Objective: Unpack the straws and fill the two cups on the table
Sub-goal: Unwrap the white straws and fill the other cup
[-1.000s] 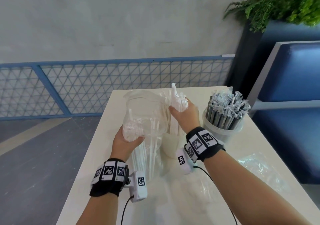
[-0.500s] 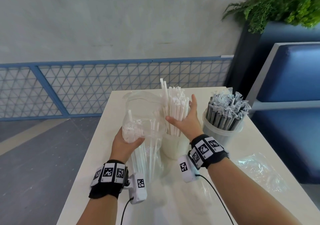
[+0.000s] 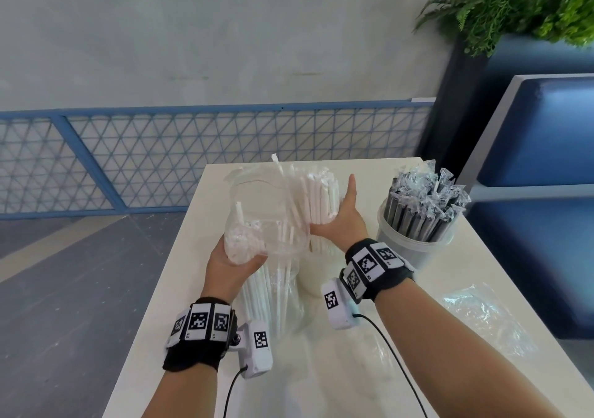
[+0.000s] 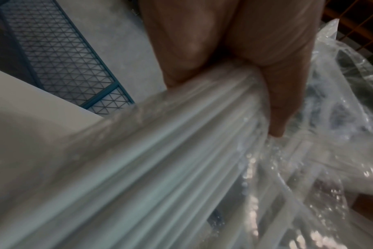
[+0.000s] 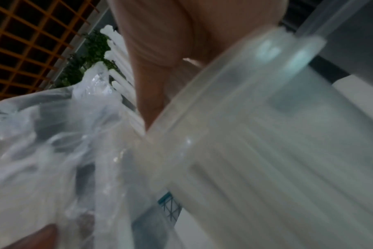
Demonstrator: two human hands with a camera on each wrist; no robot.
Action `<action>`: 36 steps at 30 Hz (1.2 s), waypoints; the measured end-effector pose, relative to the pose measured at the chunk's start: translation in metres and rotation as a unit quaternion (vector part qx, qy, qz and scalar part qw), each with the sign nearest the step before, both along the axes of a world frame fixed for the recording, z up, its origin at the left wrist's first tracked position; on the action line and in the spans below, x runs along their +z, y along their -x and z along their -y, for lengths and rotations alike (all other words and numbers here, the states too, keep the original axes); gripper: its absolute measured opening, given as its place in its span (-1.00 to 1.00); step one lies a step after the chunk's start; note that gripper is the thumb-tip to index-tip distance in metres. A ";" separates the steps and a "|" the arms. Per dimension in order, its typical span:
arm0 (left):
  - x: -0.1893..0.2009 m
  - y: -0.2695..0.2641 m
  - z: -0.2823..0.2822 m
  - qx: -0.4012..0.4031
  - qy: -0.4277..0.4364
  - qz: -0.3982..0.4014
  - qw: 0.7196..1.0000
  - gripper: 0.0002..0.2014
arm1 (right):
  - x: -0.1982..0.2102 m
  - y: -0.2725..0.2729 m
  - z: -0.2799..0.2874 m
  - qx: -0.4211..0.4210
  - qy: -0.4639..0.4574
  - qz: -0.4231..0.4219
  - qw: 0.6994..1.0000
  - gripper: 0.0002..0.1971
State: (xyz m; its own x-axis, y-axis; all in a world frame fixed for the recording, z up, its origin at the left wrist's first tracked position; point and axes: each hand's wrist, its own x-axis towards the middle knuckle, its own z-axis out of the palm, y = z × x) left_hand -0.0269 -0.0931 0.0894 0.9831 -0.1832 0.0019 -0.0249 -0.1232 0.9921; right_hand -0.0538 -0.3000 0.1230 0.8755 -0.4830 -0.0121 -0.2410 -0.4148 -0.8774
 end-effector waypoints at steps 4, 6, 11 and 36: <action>-0.003 0.000 0.001 -0.003 0.001 0.002 1.000 -0.52 | 0.002 0.001 0.004 -0.061 -0.031 0.031 0.997 -0.33; -0.003 0.000 0.002 -0.005 -0.002 0.004 1.000 -0.51 | 0.009 0.006 0.006 -0.095 -0.101 0.070 0.988 -0.55; -0.003 0.000 0.002 -0.001 0.000 0.009 1.000 -0.53 | 0.019 0.011 0.013 -0.089 -0.162 0.161 0.970 -0.67; -0.005 0.009 -0.019 -0.025 0.036 0.014 0.999 -0.47 | 0.002 0.054 -0.076 0.081 0.349 0.174 0.917 -0.63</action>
